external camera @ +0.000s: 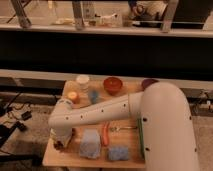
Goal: Place grapes in purple bowl
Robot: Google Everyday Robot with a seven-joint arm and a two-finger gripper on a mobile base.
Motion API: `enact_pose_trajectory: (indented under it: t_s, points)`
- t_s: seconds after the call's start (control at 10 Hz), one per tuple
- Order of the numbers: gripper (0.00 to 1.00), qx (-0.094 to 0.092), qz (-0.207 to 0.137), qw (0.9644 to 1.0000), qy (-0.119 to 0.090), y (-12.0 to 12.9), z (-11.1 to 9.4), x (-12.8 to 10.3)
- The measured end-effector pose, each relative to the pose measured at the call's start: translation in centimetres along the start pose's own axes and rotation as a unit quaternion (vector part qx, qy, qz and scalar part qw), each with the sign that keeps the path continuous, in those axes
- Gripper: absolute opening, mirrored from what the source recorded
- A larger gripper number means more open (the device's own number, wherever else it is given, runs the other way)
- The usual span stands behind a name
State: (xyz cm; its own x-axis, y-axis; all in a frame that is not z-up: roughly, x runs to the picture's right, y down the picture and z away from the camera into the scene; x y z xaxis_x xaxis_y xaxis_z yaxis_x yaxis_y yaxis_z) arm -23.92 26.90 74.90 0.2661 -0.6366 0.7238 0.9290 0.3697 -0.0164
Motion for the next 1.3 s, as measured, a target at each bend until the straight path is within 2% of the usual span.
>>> enact_pose_trajectory:
  t_s: [0.6,1.3]
  points:
    - [0.06,0.036,0.036,0.9986,-0.010,0.5,-2.6,1.1]
    - [0.06,0.077,0.077,0.9936,-0.029,1.1,-4.5,2.2]
